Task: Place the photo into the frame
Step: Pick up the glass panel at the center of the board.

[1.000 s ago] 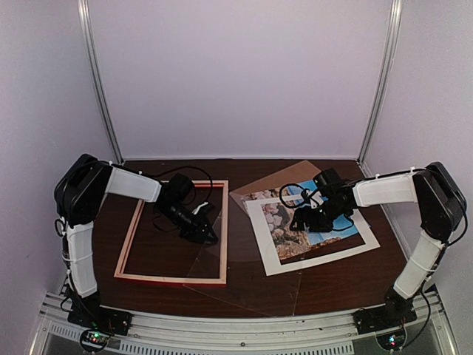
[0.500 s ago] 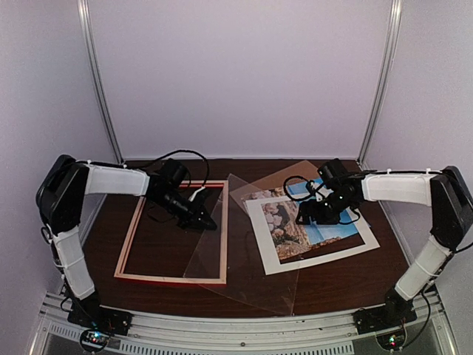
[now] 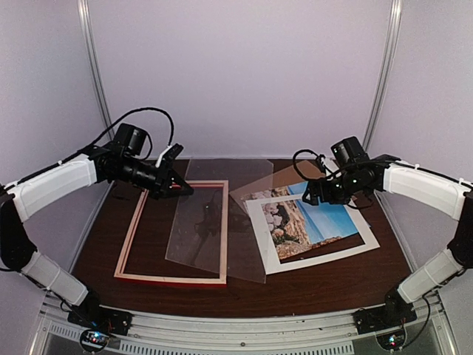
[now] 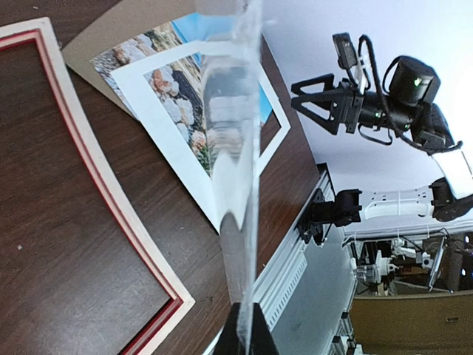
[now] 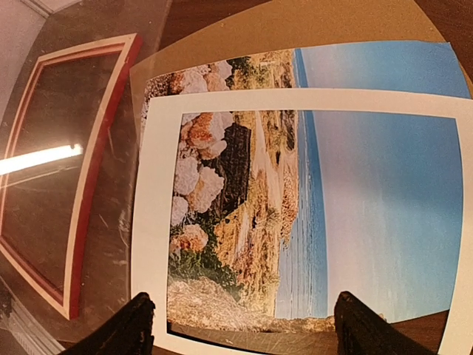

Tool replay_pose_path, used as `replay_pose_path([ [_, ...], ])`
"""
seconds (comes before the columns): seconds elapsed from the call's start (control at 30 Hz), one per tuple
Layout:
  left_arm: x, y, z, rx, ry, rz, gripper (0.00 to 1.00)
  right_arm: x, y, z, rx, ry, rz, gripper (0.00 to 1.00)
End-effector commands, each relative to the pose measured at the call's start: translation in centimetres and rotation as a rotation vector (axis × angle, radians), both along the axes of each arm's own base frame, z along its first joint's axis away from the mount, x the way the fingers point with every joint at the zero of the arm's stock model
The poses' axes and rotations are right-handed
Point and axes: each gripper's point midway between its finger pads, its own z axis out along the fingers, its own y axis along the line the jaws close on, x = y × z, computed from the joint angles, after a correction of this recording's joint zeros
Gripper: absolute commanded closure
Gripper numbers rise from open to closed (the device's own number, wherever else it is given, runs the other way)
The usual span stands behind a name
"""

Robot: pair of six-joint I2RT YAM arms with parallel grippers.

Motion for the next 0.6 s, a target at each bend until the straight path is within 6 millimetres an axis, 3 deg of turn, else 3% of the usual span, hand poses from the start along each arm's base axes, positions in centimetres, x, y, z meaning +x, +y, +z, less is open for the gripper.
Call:
replay_pose_path([
  [0.0,0.4,4.2,4.8,0.043,-0.111,0.11,1.0,0.3,1.1,-0.1,-0.005,-0.001,-0.002,0.16],
  [0.23,0.9,10.6,9.9,0.218,-0.278,0.294,1.0,0.5,6.3,-1.9,0.002,0.007,0.06,0.18],
  [0.57,1.6,16.5,15.0,0.451,-0.463,0.521,1.0,-0.2,18.3,-6.0,-0.023,0.045,0.228,0.21],
])
